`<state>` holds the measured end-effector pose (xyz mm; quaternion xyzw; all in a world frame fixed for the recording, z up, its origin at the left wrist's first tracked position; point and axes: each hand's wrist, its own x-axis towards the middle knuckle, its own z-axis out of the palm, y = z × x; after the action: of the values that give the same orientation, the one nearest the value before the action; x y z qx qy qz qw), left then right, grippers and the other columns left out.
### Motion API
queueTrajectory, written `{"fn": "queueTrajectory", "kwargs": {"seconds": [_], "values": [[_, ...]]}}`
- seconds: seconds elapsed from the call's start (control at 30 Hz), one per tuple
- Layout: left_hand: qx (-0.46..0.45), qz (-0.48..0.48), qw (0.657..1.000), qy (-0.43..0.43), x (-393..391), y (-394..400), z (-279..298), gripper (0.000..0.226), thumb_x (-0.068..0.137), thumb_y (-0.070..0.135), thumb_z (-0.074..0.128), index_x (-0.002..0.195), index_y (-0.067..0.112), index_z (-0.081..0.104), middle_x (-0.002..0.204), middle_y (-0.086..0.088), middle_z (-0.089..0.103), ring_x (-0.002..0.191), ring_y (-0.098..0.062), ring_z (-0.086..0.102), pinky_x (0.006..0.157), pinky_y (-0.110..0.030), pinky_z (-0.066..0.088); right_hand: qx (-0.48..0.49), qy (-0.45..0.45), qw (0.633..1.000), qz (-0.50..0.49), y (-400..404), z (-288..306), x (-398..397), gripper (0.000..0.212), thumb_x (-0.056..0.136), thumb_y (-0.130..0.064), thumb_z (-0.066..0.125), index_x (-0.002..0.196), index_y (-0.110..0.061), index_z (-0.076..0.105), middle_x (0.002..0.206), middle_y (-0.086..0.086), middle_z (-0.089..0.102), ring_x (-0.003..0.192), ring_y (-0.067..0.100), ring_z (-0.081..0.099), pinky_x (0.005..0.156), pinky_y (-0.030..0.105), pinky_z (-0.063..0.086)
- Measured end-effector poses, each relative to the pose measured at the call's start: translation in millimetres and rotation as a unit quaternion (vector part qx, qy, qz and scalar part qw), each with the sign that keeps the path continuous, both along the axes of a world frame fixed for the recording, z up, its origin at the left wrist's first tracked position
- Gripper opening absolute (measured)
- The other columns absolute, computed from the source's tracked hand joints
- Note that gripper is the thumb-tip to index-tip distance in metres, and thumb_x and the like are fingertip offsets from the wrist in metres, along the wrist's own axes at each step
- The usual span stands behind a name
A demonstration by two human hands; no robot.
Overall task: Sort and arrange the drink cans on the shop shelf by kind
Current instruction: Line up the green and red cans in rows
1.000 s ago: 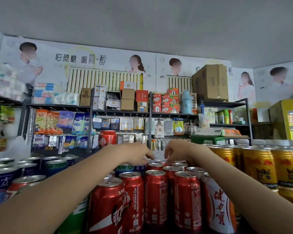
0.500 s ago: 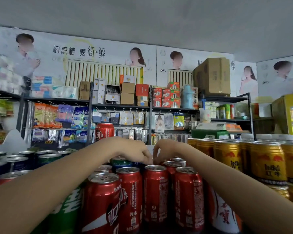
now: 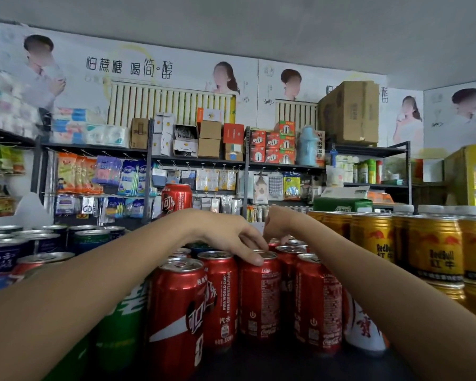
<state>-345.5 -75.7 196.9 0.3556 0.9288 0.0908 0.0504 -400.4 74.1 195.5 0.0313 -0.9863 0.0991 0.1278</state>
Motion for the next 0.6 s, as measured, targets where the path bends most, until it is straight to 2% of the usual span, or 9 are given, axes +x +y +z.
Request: {"fn": "queueTrajectory", "kwargs": {"seconds": [0.07, 0.2, 0.33, 0.4, 0.47, 0.6], "values": [[-0.006, -0.004, 1.000, -0.012, 1.9, 0.3, 1.5, 0.048, 0.089, 0.035, 0.056, 0.135, 0.024, 0.045, 0.136, 0.006, 0.049, 0.123, -0.008, 0.046, 0.100, -0.018, 0.034, 0.004, -0.004, 1.000, -0.006, 1.3, -0.1, 0.8, 0.055, 0.078, -0.013, 0.072, 0.126, 0.000, 0.051, 0.107, 0.019, 0.060, 0.046, 0.012, 0.053, 0.038, 0.016, 0.042], [0.006, -0.005, 0.999, -0.049, 3.9, -0.8, 3.0, 0.049, 0.090, 0.028, 0.057, 0.137, 0.024, 0.042, 0.140, 0.007, 0.045, 0.127, -0.007, 0.042, 0.098, -0.016, 0.031, -0.001, -0.029, 1.000, -0.001, 3.8, 1.4, 0.0, 0.046, 0.080, -0.013, 0.070, 0.121, -0.002, 0.054, 0.097, 0.012, 0.060, 0.060, 0.015, 0.055, 0.055, 0.021, 0.049], [0.023, 0.008, 0.998, -0.056, 4.7, -1.8, 0.4, 0.049, 0.090, 0.028, 0.057, 0.137, 0.023, 0.042, 0.139, 0.007, 0.046, 0.126, -0.007, 0.043, 0.103, -0.019, 0.031, 0.021, -0.052, 0.998, 0.018, 7.8, 3.6, 5.6, 0.041, 0.080, -0.012, 0.070, 0.118, -0.004, 0.059, 0.117, 0.013, 0.062, 0.086, 0.020, 0.058, 0.079, 0.029, 0.051], [0.065, 0.016, 0.996, -0.057, 5.4, -5.5, 2.5, 0.047, 0.091, 0.024, 0.056, 0.136, 0.021, 0.043, 0.137, 0.006, 0.048, 0.122, -0.006, 0.045, 0.102, -0.019, 0.030, 0.053, -0.063, 0.996, 0.019, 9.1, 5.0, 10.0, 0.039, 0.081, -0.009, 0.068, 0.119, -0.003, 0.060, 0.122, 0.012, 0.060, 0.102, 0.022, 0.057, 0.087, 0.030, 0.048], [0.113, 0.032, 0.993, -0.019, 6.0, -13.4, 9.0, 0.041, 0.093, 0.018, 0.053, 0.133, 0.019, 0.046, 0.133, 0.006, 0.051, 0.118, -0.006, 0.047, 0.098, -0.018, 0.032, 0.089, -0.061, 0.994, 0.019, 9.8, 7.5, 15.8, 0.037, 0.082, -0.005, 0.065, 0.119, -0.004, 0.061, 0.127, 0.009, 0.057, 0.116, 0.024, 0.053, 0.097, 0.032, 0.043], [0.152, 0.091, 0.981, 0.074, -0.3, -32.7, 16.9, 0.033, 0.093, 0.013, 0.051, 0.126, 0.016, 0.055, 0.127, 0.004, 0.056, 0.116, -0.013, 0.052, 0.098, -0.025, 0.036, 0.072, -0.036, 0.996, 0.050, 13.3, 9.1, 26.2, 0.033, 0.083, -0.009, 0.066, 0.116, -0.006, 0.064, 0.128, 0.007, 0.058, 0.120, 0.023, 0.050, 0.099, 0.031, 0.037]]}}
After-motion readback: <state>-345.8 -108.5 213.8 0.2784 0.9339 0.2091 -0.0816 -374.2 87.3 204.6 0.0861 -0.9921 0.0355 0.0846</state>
